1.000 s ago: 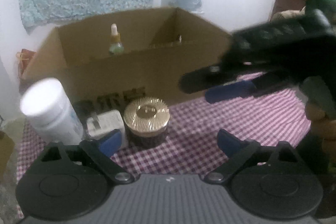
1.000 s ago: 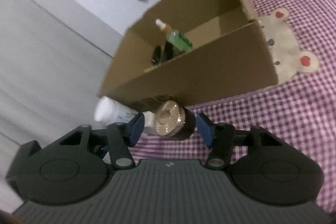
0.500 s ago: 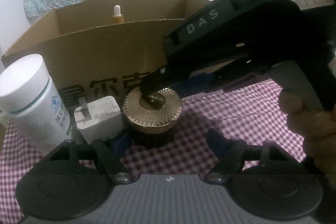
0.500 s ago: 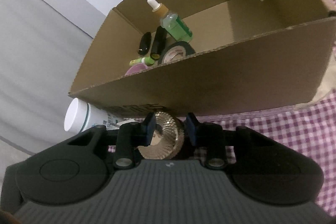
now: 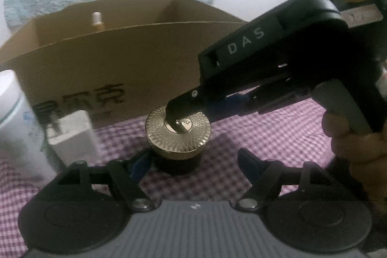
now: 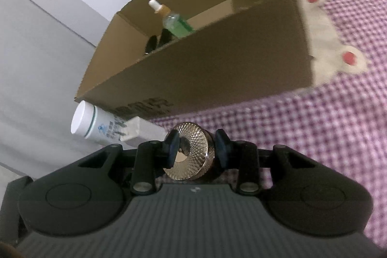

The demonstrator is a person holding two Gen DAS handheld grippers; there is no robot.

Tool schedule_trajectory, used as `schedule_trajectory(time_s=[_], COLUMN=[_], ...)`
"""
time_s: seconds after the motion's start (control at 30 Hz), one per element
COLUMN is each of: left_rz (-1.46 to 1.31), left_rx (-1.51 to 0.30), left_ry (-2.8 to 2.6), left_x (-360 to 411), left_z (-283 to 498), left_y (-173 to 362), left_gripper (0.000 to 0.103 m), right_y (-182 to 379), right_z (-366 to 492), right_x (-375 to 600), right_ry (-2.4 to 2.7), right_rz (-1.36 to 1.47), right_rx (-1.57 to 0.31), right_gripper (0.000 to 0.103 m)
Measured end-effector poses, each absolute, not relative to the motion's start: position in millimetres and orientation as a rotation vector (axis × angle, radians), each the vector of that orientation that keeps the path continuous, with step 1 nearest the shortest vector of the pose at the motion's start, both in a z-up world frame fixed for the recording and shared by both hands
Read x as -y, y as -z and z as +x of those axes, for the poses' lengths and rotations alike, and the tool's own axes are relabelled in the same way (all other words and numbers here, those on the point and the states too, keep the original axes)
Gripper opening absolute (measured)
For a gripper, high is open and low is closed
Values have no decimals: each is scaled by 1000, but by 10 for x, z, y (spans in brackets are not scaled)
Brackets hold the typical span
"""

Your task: Organize rigid objects

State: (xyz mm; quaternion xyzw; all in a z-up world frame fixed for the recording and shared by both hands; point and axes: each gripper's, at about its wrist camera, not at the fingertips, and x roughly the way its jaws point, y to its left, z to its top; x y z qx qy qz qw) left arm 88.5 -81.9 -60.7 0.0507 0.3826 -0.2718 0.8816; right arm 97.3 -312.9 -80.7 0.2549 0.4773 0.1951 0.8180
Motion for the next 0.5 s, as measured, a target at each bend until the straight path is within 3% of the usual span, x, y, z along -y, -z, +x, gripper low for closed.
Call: schedule_trajectory(time_s=[0.5], left_rz=[217], left_rx=[-806], left_ry=[579], left_x=[1056], left_z=[928], left_y=[689], left_gripper=[74], right_y=[940], right_z=[612], right_x=[3499], right_ry=[-381], right_rz=[676], right_rx=[-1022], right_gripper=[36])
